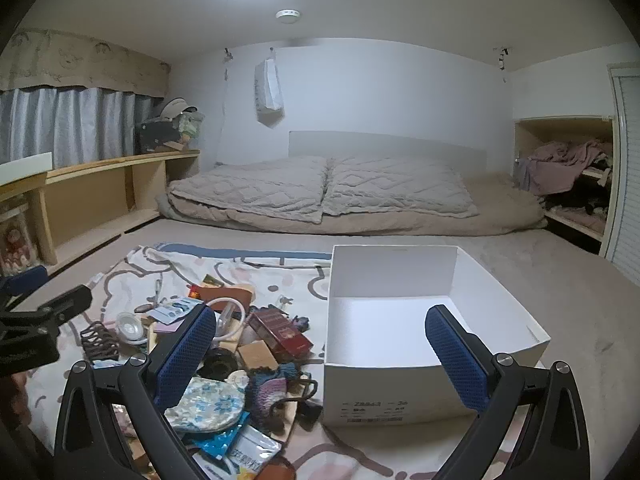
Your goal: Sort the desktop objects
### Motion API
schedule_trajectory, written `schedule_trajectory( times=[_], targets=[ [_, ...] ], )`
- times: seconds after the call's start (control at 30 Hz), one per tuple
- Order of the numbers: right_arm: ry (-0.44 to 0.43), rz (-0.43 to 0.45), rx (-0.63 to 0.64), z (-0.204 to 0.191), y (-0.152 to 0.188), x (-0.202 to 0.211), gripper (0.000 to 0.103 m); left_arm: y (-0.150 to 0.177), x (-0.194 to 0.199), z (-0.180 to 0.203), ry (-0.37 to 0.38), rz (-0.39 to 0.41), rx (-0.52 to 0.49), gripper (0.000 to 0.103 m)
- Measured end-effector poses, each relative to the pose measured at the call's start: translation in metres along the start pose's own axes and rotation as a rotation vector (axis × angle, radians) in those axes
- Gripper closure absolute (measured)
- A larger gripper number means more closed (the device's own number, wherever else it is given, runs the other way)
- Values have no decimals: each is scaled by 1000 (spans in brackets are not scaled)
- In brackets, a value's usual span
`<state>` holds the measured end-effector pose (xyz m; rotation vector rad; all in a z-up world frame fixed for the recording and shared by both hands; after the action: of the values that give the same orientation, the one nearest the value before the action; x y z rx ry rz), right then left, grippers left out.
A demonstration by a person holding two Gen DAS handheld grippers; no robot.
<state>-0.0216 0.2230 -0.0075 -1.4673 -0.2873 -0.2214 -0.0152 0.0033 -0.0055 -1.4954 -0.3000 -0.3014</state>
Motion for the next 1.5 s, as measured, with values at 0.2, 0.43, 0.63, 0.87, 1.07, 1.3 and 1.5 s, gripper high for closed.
schedule_trajectory(
  times=[0.2,0.43,0.63,0.87,1.07,1.3,1.5],
  targets=[
    [15,-18,13,-2,4,-6,0,-2,1,-2,5,3,11,0],
    [18,-14,21,-1,4,-4,0,-1,2,-2,2,5,11,0],
    [18,-14,15,0,3,-3,0,-1,1,-1,2,6,3,0],
    [7,-31,9,-1,5,-6,0,1,-2,0,1,-7,11,0],
    [-21,-52,21,-6,9,-8,0,6,-12,-3,-19,-56,7,0],
    [-86,-141,13,-11,19,-22,0,13,-22,-7,-36,-96,5,0],
    [-107,-207,15,-16,28,-31,0,22,-39,-20,-90,-178,19,0]
  ],
)
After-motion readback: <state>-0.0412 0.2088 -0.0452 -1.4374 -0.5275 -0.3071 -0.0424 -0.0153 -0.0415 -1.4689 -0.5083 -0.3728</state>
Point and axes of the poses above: each gripper's, at about its wrist camera, not at the fingertips, and x roughly against the way its jaws point, z to its right, y to its underside, the point moved 2 cm from there along -x, roughly the way its jaws point, and after that the axes turned 4 degrees about x, right-handed, at the moved point
